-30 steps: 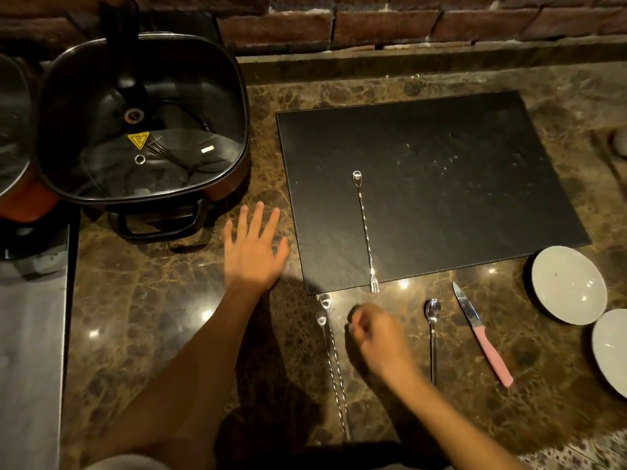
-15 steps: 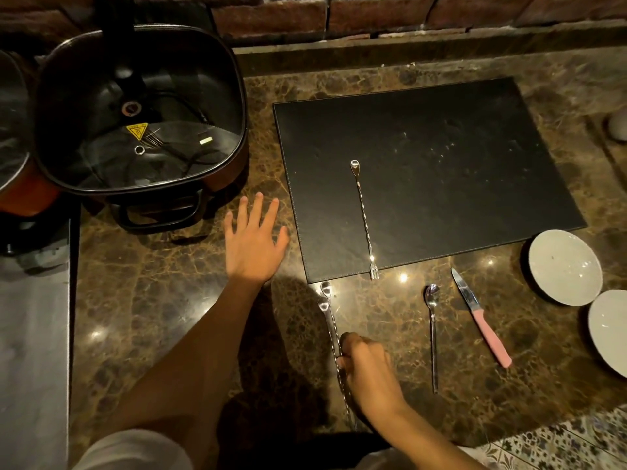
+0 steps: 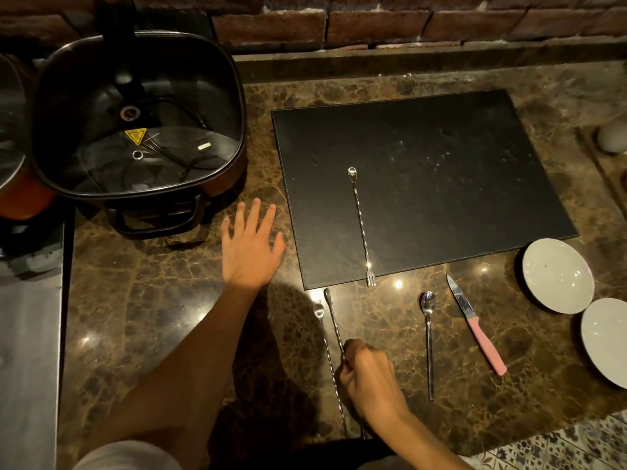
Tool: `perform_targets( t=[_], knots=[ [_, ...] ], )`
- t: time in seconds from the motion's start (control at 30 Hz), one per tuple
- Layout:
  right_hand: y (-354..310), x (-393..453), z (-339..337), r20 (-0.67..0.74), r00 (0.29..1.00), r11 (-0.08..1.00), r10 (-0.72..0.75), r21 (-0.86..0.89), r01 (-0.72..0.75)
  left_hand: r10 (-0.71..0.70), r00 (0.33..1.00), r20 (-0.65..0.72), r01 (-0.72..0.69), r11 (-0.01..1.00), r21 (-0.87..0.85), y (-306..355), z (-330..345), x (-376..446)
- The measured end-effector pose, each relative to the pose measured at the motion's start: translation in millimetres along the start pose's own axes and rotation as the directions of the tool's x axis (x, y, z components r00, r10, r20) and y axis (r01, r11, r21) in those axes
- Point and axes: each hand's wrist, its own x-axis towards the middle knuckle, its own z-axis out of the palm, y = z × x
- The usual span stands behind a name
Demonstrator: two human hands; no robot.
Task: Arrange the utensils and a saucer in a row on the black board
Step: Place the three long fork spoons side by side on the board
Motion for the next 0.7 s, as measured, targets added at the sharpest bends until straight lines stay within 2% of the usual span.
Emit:
perform_targets(
  t=[0.13,0.37,0.5,0.7],
  knots=[
    [2,5,-6,-0.015,0.999,0.994,0.029,0.106,-0.028,-0.008,1.0,0.002,0.008,1.0,-0.005,0,0,1],
    [17,9,-18,-0.019,0.999,0.981,0.026,0.193,-0.022,-0.02,1.0,0.015,0.02,1.0,-0.007,-1,3,1],
    [8,44,-36,-0.093,0.993,0.947,0.079,0.317,-0.046,-0.025,1.0,0.018,0.026,1.0,-0.01,-1,3,2],
    [-21,121,-69,-0.214,0.97,0.96,0.118,0.274,-0.056,-0.036,0.999,0.034,0.036,0.999,-0.025,2,-2,2]
  ],
)
